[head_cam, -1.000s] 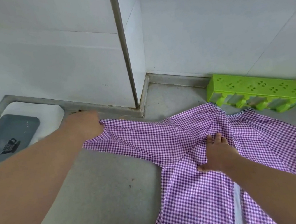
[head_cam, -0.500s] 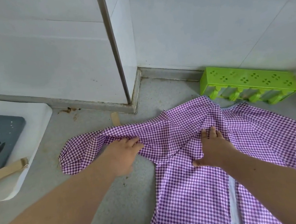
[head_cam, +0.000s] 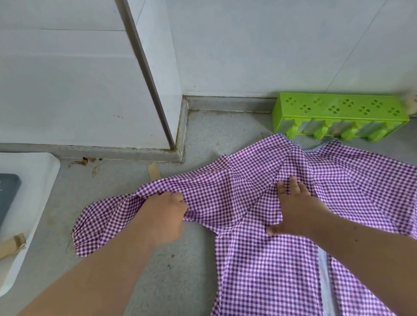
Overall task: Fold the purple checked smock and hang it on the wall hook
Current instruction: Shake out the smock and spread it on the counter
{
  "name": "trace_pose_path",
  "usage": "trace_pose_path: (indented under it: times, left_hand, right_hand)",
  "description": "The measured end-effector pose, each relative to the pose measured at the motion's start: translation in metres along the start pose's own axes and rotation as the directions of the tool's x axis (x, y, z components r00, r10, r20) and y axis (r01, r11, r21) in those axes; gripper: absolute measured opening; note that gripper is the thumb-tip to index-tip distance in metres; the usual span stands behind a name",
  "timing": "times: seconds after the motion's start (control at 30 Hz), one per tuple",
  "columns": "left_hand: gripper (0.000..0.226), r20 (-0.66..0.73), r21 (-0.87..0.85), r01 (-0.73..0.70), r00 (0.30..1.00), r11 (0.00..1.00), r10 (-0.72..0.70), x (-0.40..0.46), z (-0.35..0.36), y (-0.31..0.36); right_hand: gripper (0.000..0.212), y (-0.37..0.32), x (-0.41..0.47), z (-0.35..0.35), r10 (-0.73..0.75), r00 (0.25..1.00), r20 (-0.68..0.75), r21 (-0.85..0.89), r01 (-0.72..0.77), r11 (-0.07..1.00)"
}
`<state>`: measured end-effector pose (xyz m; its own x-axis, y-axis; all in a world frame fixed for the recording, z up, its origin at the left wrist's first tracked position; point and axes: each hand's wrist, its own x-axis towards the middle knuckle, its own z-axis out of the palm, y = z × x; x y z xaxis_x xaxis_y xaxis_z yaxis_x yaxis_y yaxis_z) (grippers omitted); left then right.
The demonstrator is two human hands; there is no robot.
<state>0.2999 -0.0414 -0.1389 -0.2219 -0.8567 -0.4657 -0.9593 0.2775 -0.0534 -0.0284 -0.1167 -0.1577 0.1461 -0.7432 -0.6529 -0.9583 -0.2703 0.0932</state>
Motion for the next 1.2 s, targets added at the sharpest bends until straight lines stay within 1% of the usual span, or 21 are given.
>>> trace_pose_path:
  times: [0.07, 0.17, 0.23, 0.27, 0.33, 0.37, 0.4, 0.43, 0.47, 0.5, 0.57, 0.63, 0.67, 0.73, 0.8, 0.83, 0.93, 1.0, 1.07, 1.13, 1.2]
  left_hand:
    - [0.026, 0.105, -0.116, 0.036, 0.994, 0.993, -0.024, -0.005, 0.001, -0.004]
    - [0.033, 0.350, -0.345, 0.260, 0.927, 0.902, -0.134, -0.013, -0.002, -0.013]
    - [0.045, 0.444, -0.331, 0.347, 0.878, 0.878, -0.179, -0.020, -0.004, -0.021]
    - [0.053, 0.429, -0.263, 0.352, 0.877, 0.898, -0.219, -0.024, -0.004, -0.024]
    - [0.051, 0.222, -0.120, 0.384, 0.909, 0.916, -0.352, -0.031, 0.000, -0.036]
    - [0.048, 0.115, -0.115, 0.417, 0.907, 0.902, -0.405, -0.035, 0.002, -0.042]
    - [0.060, 0.067, -0.155, 0.459, 0.888, 0.875, -0.454, -0.037, 0.005, -0.049]
    - [0.073, 0.082, -0.214, 0.495, 0.868, 0.842, -0.490, -0.037, 0.007, -0.054]
    - [0.077, 0.148, -0.246, 0.533, 0.846, 0.810, -0.512, -0.037, 0.008, -0.056]
    - [0.070, 0.197, -0.246, 0.554, 0.832, 0.795, -0.518, -0.035, 0.009, -0.056]
    - [0.036, 0.297, -0.183, 0.537, 0.829, 0.824, -0.474, -0.031, 0.011, -0.055]
    - [0.017, 0.400, -0.265, 0.494, 0.838, 0.828, -0.371, -0.028, 0.007, -0.055]
    - [0.016, 0.450, -0.340, 0.484, 0.837, 0.806, -0.312, -0.026, 0.004, -0.056]
    - [0.018, 0.524, -0.513, 0.495, 0.828, 0.702, -0.201, -0.024, -0.005, -0.067]
    - [0.030, 0.548, -0.593, 0.529, 0.818, 0.608, -0.177, -0.021, -0.015, -0.084]
    - [0.032, 0.536, -0.574, 0.536, 0.817, 0.619, -0.211, -0.019, -0.019, -0.093]
    - [0.027, 0.370, -0.343, 0.483, 0.858, 0.806, -0.356, -0.013, -0.029, -0.118]
    - [0.020, 0.161, -0.212, 0.510, 0.860, 0.834, -0.485, -0.014, -0.029, -0.128]
    - [0.023, -0.034, -0.093, 0.540, 0.838, 0.837, -0.545, -0.018, -0.028, -0.125]
    - [0.040, -0.164, 0.011, 0.450, 0.882, 0.893, -0.442, -0.020, -0.022, -0.106]
    - [0.044, -0.185, 0.004, 0.169, 0.969, 0.986, -0.166, -0.021, -0.021, -0.073]
  right_hand:
    - [0.148, 0.000, -0.001, -0.001, -0.004, 1.000, 0.009, -0.008, 0.004, 1.000]
    - [0.148, 0.000, -0.002, -0.003, -0.008, 1.000, 0.010, -0.015, 0.008, 1.000]
    - [0.148, -0.001, -0.003, -0.004, -0.009, 1.000, 0.012, -0.014, 0.009, 1.000]
    - [0.148, -0.001, -0.003, -0.004, -0.007, 1.000, 0.014, -0.012, 0.007, 1.000]
    - [0.148, -0.002, -0.003, -0.004, -0.004, 1.000, 0.019, -0.011, 0.004, 1.000]
    - [0.149, -0.003, -0.003, -0.004, -0.002, 1.000, 0.020, -0.014, 0.002, 1.000]
    - [0.149, -0.003, -0.002, -0.005, 0.001, 1.000, 0.021, -0.016, -0.001, 1.000]
    - [0.149, -0.003, -0.002, -0.005, 0.002, 1.000, 0.023, -0.016, -0.002, 1.000]
    - [0.149, -0.003, -0.002, -0.005, 0.002, 1.000, 0.027, -0.016, -0.002, 1.000]
    - [0.149, -0.003, -0.002, -0.005, 0.002, 1.000, 0.030, -0.015, -0.002, 1.000]
    - [0.150, -0.003, -0.002, -0.005, 0.006, 1.000, 0.030, -0.019, -0.006, 1.000]
    - [0.150, -0.004, -0.002, -0.005, 0.010, 0.999, 0.031, -0.023, -0.009, 1.000]
    - [0.149, -0.004, -0.002, -0.005, 0.011, 0.999, 0.033, -0.025, -0.010, 1.000]
    - [0.149, -0.005, -0.002, -0.006, 0.012, 0.999, 0.033, -0.028, -0.011, 1.000]
    - [0.149, -0.005, -0.002, -0.006, 0.011, 0.999, 0.038, -0.035, -0.010, 0.999]
    - [0.149, -0.005, -0.002, -0.007, 0.010, 0.999, 0.040, -0.039, -0.009, 0.999]
    - [0.148, -0.005, -0.003, -0.007, 0.010, 0.999, 0.049, -0.042, -0.008, 0.999]
    - [0.149, -0.004, -0.003, -0.007, 0.013, 0.999, 0.048, -0.031, -0.011, 0.999]
    - [0.150, -0.004, -0.003, -0.008, 0.013, 0.999, 0.046, -0.024, -0.012, 1.000]
    - [0.150, -0.004, -0.003, -0.008, 0.013, 0.999, 0.044, -0.027, -0.012, 1.000]
    - [0.150, -0.005, -0.004, -0.009, 0.014, 0.999, 0.042, -0.033, -0.012, 0.999]
